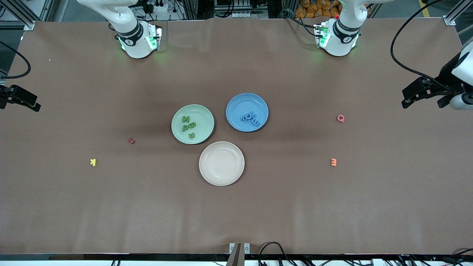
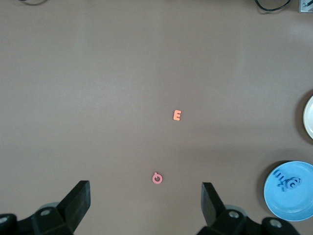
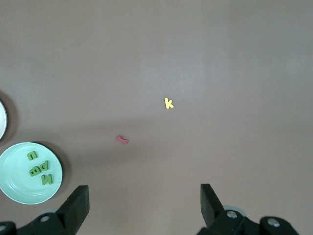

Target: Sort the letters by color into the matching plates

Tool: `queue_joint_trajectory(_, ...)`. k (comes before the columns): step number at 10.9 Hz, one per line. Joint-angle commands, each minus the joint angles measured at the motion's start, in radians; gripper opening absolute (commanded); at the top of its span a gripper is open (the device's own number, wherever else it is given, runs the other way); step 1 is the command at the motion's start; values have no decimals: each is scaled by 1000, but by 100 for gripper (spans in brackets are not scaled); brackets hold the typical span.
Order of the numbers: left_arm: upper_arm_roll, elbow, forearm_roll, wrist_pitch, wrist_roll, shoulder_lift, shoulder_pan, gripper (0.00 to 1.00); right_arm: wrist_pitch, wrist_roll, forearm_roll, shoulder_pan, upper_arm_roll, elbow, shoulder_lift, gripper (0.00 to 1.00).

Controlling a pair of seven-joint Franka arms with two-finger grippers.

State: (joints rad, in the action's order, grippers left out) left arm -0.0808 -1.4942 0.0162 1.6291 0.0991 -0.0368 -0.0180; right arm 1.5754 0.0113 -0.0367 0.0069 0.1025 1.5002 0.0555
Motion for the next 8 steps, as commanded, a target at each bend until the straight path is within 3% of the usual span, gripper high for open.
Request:
queue_joint_trajectory(1,4,0,-24,17,-7,-2,-5,100,0,-2,14,2,2,2,-5,100)
queue_joint_trajectory(8,13,0,-12,5,-68,6,29,100,0,1,12,2,2,2,-2,100)
